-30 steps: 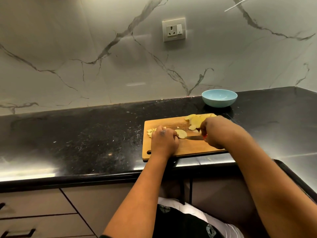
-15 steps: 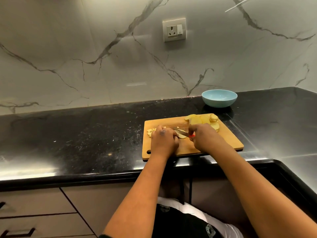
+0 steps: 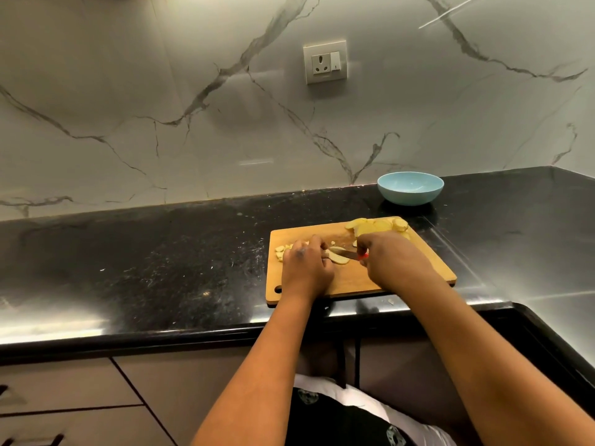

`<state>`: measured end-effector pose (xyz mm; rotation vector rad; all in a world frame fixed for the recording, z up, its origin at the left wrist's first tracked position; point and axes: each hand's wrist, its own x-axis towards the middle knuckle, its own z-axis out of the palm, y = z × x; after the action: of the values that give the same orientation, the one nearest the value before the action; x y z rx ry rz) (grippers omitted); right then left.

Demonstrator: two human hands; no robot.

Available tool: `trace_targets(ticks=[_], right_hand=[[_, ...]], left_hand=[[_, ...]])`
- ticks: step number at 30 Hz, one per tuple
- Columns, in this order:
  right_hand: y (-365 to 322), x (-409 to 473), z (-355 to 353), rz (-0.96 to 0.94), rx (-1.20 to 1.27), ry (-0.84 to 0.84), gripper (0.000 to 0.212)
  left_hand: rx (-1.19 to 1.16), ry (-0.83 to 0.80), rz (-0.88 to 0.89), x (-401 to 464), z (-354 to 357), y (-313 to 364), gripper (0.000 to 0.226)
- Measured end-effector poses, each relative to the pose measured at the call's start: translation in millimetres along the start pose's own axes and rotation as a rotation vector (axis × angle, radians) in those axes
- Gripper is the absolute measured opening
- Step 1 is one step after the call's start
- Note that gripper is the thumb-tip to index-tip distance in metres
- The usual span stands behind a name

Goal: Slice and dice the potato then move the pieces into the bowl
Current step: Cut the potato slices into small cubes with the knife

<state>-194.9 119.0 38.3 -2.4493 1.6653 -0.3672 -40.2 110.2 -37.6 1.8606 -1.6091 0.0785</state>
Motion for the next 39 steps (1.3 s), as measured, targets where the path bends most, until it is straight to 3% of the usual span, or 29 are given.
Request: trace_targets(ticks=[9, 17, 22, 24, 28, 33, 39], right_hand=[[-10, -13, 10, -0.055, -0.075, 0.032, 0.026], [6, -33, -3, 0.002, -0.086, -0.032, 0.028], [23, -35, -28, 0.021, -0.116, -0.139, 0.028], [31, -27, -31, 0.054, 0.046, -0.082, 0.024], [46, -1, -7, 0.116, 0.312, 0.123, 0.016], [54, 18, 36, 0.003, 0.458, 0.303, 0.014], [61, 21, 65, -0.121, 0.497, 0.497, 0.009]], left_hand=[[0.011, -0.022, -0.001, 3, 3, -3, 0.019], [0.179, -0.047, 0.082, -3, 1, -3, 0.025], [0.100, -0.013, 0.058, -4, 1, -2, 0.024], [0.003, -0.027, 0.029, -2, 0, -3, 0.028], [-0.035, -0.202, -0.054, 3, -1, 3, 0.068], [-0.043, -0.158, -0.124, 13, 2, 4, 0.043], [0.043, -0.248, -0.176, 30, 6, 13, 0.049]])
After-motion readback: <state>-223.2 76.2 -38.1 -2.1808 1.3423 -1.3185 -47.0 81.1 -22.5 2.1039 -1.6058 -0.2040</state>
